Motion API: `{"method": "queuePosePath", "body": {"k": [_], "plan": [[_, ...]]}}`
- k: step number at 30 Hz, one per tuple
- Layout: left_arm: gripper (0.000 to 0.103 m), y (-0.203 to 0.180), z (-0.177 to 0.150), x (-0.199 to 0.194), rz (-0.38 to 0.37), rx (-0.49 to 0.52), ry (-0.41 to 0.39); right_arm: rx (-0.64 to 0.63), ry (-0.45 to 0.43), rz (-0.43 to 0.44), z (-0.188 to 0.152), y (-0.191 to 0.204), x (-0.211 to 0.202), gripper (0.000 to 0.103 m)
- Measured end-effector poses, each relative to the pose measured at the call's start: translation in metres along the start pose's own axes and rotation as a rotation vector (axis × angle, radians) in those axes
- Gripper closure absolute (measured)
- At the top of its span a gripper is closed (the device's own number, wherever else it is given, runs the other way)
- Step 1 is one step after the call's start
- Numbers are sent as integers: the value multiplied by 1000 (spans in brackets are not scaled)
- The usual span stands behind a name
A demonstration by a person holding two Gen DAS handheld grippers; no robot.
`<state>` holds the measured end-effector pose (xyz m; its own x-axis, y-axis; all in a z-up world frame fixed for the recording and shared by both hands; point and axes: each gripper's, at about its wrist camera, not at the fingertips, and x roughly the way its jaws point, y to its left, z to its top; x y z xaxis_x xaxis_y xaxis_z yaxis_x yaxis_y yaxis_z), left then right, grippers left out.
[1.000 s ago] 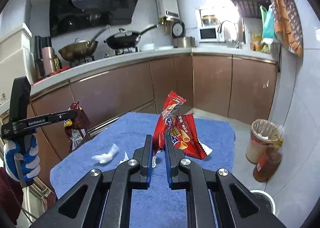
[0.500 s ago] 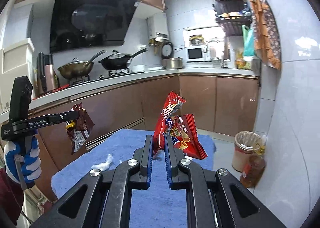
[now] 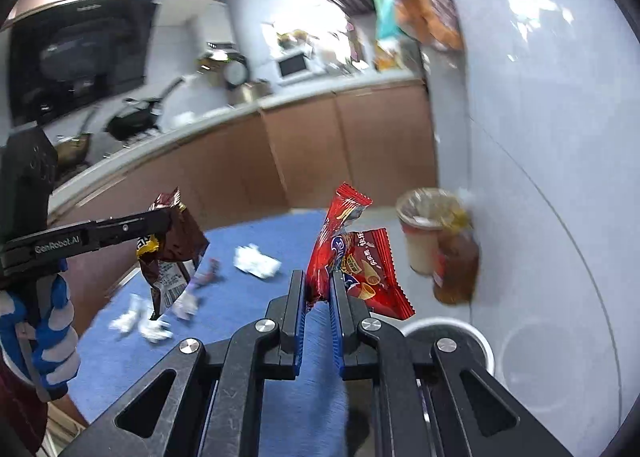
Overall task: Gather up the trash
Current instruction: 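Carry both snack bags over the white bin and open both grippers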
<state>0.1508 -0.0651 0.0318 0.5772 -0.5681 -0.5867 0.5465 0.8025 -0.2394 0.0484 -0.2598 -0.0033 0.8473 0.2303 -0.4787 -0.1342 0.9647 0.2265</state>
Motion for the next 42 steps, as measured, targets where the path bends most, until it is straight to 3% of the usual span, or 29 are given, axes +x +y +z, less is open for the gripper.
{"method": "queuePosePath", "body": {"k": [13, 22, 26, 30, 32, 42], "plan": [[89, -35, -27, 236, -91, 19, 340, 184, 251, -154, -69, -116, 113, 92], [88, -36, -56, 342, -89, -7, 487, 253, 372, -204, -111, -160, 169, 88], [77, -34, -69, 376, -85, -21, 544, 268, 408, -233, -122, -176, 185, 85], [71, -33, -73, 385, -107, -60, 573, 289, 428, -264, -133, -190, 189, 79], [63, -33, -71, 383, -107, -59, 557, 292, 431, -273, -134, -191, 188, 72], [62, -41, -46, 318, -80, -39, 434, 244, 374, -263, -109, -160, 168, 63]]}}
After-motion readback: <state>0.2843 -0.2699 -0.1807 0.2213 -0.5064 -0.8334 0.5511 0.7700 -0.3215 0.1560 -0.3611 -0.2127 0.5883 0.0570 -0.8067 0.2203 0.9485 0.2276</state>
